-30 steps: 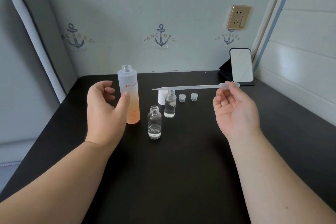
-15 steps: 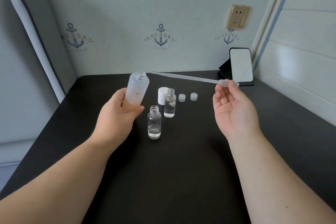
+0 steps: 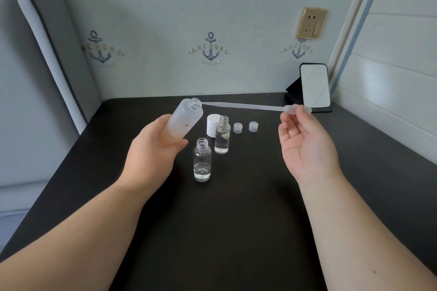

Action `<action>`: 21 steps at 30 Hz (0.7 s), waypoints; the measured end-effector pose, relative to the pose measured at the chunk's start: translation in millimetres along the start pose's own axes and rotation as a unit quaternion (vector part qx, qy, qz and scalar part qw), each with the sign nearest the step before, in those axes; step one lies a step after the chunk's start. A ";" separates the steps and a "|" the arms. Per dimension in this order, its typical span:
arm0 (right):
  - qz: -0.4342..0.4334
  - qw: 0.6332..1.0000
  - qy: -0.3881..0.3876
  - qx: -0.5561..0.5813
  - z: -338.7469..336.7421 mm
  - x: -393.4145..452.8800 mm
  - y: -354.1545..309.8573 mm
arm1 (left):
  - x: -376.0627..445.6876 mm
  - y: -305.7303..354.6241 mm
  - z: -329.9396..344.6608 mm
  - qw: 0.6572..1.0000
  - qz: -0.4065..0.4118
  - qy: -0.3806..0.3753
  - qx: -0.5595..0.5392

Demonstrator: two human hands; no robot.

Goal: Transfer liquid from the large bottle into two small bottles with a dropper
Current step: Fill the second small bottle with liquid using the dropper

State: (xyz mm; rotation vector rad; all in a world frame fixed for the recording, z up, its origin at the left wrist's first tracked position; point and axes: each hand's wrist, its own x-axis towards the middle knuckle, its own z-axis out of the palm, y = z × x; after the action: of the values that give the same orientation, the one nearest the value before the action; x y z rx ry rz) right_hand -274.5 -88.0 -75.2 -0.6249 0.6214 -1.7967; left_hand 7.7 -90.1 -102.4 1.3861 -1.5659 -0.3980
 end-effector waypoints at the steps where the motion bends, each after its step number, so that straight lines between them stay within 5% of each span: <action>1: -0.004 1.000 0.000 -0.006 -0.1 0.2 -0.1 | 0.3 -0.1 -0.3 1.000 0.004 0.001 0.009; 21: -0.018 0.988 -0.077 -0.130 5.1 -6.6 5.7 | -1.6 -4.8 4.8 0.986 0.106 0.025 0.129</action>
State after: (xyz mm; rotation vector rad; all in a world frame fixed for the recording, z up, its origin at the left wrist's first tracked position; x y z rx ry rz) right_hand -265.3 -83.9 -76.2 -0.9487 0.7489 -1.6951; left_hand 6.4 -91.8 -109.0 1.3913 -1.7493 -0.0314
